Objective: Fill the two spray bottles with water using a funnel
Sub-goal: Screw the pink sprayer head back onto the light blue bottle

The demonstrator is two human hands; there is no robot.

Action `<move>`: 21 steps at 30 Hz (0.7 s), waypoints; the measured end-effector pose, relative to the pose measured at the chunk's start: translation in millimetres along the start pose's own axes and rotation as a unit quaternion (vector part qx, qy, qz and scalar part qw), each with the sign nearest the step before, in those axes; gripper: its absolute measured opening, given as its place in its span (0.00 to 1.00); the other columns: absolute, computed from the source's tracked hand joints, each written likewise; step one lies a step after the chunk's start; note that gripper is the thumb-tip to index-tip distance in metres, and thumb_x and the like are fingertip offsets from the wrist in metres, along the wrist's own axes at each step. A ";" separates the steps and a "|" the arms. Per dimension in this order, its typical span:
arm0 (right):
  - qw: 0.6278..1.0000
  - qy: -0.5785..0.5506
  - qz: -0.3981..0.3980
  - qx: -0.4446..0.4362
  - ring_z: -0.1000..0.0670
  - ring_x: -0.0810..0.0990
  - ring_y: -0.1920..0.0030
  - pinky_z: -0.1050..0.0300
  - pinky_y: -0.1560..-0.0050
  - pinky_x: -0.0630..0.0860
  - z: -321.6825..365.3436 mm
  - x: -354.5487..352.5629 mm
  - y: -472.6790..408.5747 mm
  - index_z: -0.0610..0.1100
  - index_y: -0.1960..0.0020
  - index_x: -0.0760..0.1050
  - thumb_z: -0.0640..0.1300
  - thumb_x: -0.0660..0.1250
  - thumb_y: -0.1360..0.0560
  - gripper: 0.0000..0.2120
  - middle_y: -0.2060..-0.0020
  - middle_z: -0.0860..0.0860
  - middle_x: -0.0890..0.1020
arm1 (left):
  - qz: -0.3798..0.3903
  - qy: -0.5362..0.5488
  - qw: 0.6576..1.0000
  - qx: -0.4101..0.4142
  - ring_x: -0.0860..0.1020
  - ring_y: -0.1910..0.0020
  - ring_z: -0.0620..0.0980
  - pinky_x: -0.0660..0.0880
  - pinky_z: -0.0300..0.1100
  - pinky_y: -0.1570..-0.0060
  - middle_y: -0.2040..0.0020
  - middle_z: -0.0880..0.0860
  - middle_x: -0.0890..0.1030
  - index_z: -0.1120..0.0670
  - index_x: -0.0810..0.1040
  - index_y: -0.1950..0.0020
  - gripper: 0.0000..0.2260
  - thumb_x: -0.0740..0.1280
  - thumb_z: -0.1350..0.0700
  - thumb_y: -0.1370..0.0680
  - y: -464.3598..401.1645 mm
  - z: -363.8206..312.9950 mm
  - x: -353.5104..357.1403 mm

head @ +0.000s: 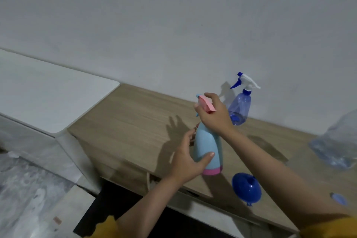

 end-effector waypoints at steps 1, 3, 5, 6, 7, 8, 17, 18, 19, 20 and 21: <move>0.999 -0.030 -0.023 -0.005 0.51 0.83 0.60 0.48 0.52 0.80 3.3 -5.1 -2.6 0.53 0.36 0.66 0.59 0.67 0.28 0.24 0.57 0.52 0.82 | -0.003 0.006 1.000 0.002 0.73 0.41 0.34 0.70 0.28 0.45 0.39 0.37 0.73 0.36 0.64 0.37 0.31 0.76 0.46 0.34 -5.3 -3.5 2.9; 0.992 -0.092 -0.088 -0.018 0.55 0.82 0.65 0.53 0.57 0.81 8.1 -17.7 -6.7 0.53 0.38 0.68 0.59 0.69 0.29 0.23 0.58 0.53 0.81 | -0.005 0.002 1.000 0.009 0.72 0.41 0.33 0.70 0.28 0.44 0.38 0.38 0.73 0.39 0.64 0.34 0.33 0.76 0.48 0.34 -15.9 -8.1 8.3; 0.984 -0.080 -0.148 -0.055 0.59 0.80 0.63 0.62 0.62 0.77 14.4 -30.0 -9.3 0.52 0.43 0.73 0.55 0.72 0.29 0.18 0.60 0.56 0.80 | -0.005 -0.012 1.000 0.004 0.71 0.40 0.33 0.72 0.31 0.44 0.37 0.39 0.72 0.41 0.63 0.32 0.34 0.76 0.47 0.34 -26.3 -11.0 13.9; 0.981 -0.076 -0.161 -0.075 0.60 0.79 0.63 0.64 0.64 0.75 16.6 -34.2 -11.5 0.50 0.46 0.75 0.53 0.72 0.29 0.14 0.62 0.57 0.80 | -0.010 -0.019 1.000 0.002 0.72 0.40 0.35 0.74 0.36 0.43 0.37 0.40 0.72 0.40 0.62 0.32 0.35 0.75 0.46 0.35 -32.0 -12.2 16.0; 0.979 -0.079 -0.164 -0.093 0.61 0.78 0.63 0.66 0.65 0.74 17.8 -37.9 -14.7 0.48 0.50 0.78 0.51 0.73 0.28 0.11 0.64 0.57 0.80 | -0.019 -0.027 0.999 0.003 0.73 0.40 0.38 0.76 0.42 0.43 0.37 0.42 0.73 0.40 0.62 0.33 0.35 0.74 0.44 0.36 -39.0 -11.9 18.1; 0.978 -0.082 -0.157 -0.106 0.61 0.78 0.64 0.68 0.65 0.74 17.7 -40.4 -19.0 0.46 0.52 0.80 0.50 0.73 0.28 0.09 0.65 0.58 0.81 | -0.027 -0.037 0.999 0.003 0.74 0.40 0.41 0.76 0.46 0.43 0.37 0.43 0.73 0.40 0.62 0.33 0.35 0.74 0.43 0.36 -46.0 -11.9 19.7; 0.995 -0.016 -0.045 -0.090 0.54 0.84 0.64 0.48 0.57 0.81 -15.0 -52.9 -92.1 0.47 0.53 0.82 0.50 0.73 0.28 0.08 0.64 0.53 0.85 | -0.011 -0.166 0.986 -0.017 0.75 0.43 0.53 0.67 0.39 0.56 0.39 0.52 0.73 0.52 0.65 0.33 0.32 0.75 0.53 0.32 -131.5 -0.3 46.7; 0.995 -0.003 -0.041 -0.090 0.54 0.84 0.64 0.48 0.57 0.81 -18.3 -52.1 -102.1 0.47 0.53 0.82 0.48 0.73 0.28 0.06 0.63 0.54 0.85 | -0.010 -0.176 0.984 -0.017 0.75 0.42 0.54 0.67 0.39 0.56 0.39 0.52 0.73 0.53 0.64 0.33 0.31 0.75 0.54 0.32 -141.9 2.4 50.3; 0.995 0.012 -0.039 -0.087 0.54 0.84 0.63 0.48 0.57 0.81 -22.0 -51.4 -112.4 0.48 0.53 0.82 0.47 0.73 0.29 0.06 0.62 0.54 0.85 | -0.010 -0.187 0.982 -0.021 0.75 0.42 0.55 0.67 0.39 0.56 0.38 0.53 0.73 0.53 0.64 0.33 0.31 0.75 0.54 0.32 -152.3 5.0 53.9; 0.995 0.028 -0.037 -0.086 0.53 0.84 0.63 0.48 0.56 0.81 -25.3 -50.5 -122.4 0.47 0.53 0.81 0.46 0.73 0.29 0.06 0.62 0.54 0.85 | -0.011 -0.196 0.980 -0.029 0.75 0.42 0.55 0.66 0.39 0.56 0.38 0.53 0.73 0.54 0.64 0.33 0.31 0.74 0.54 0.31 -162.4 8.0 57.0; 0.995 0.045 -0.031 -0.086 0.53 0.83 0.62 0.49 0.56 0.81 -29.0 -48.6 -132.1 0.47 0.52 0.81 0.46 0.74 0.29 0.07 0.62 0.53 0.84 | -0.011 -0.204 0.978 -0.040 0.75 0.42 0.55 0.66 0.39 0.56 0.38 0.53 0.73 0.54 0.65 0.33 0.31 0.74 0.55 0.31 -171.8 11.2 60.1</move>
Point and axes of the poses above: each hand's wrist, its own y-axis away from the middle knuckle, its own x-axis out of the palm, z = x × y, the point moved 6 cm from there along -y, towards the middle knuckle
